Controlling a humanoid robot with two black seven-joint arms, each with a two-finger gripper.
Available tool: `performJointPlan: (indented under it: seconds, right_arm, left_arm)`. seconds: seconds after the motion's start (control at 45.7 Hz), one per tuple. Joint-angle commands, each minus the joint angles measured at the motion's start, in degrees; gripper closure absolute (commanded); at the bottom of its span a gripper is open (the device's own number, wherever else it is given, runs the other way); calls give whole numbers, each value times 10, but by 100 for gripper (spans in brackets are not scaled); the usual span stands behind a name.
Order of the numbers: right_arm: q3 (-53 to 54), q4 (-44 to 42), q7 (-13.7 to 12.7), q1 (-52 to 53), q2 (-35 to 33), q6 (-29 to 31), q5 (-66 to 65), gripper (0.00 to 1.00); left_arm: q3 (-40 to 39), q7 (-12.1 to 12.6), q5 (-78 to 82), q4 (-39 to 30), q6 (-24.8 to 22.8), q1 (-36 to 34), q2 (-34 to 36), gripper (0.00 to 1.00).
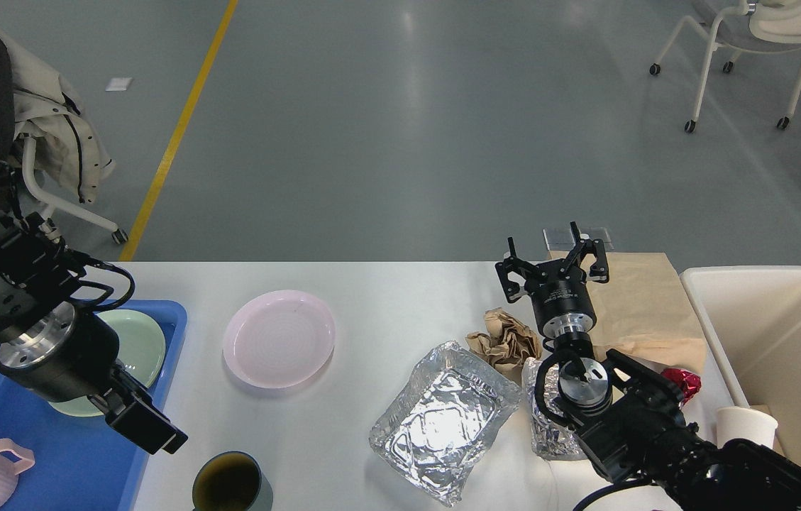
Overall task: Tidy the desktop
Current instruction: 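Grasp the dark green mug with the left gripper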
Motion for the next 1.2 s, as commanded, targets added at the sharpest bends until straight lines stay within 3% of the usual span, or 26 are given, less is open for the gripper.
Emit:
performJointPlan:
  seconds: [0.0,0.088,0.241,0.613,0.985,1.182]
  right_arm:
    - [0,0,0,0,0,0,0,0]
    - [0,0,0,0,0,0,1,0]
    - [0,1,0,0,0,0,1,0]
    - [0,1,0,0,0,0,0,0]
    - [0,1,0,0,0,0,1,0]
    - [0,1,0,0,0,0,1,0]
  left_arm:
    - [-32,40,10,2,14,62,-10,1]
    - [-46,68,33,25,34,103,-12,1]
    - [-75,92,43,67,48,159,-23,3]
    - [-110,105,45,106,51,237,-50,15]
    - [-111,108,46,155,89,298,-86,25]
    - [-111,123,50,178,95,323,-98,29]
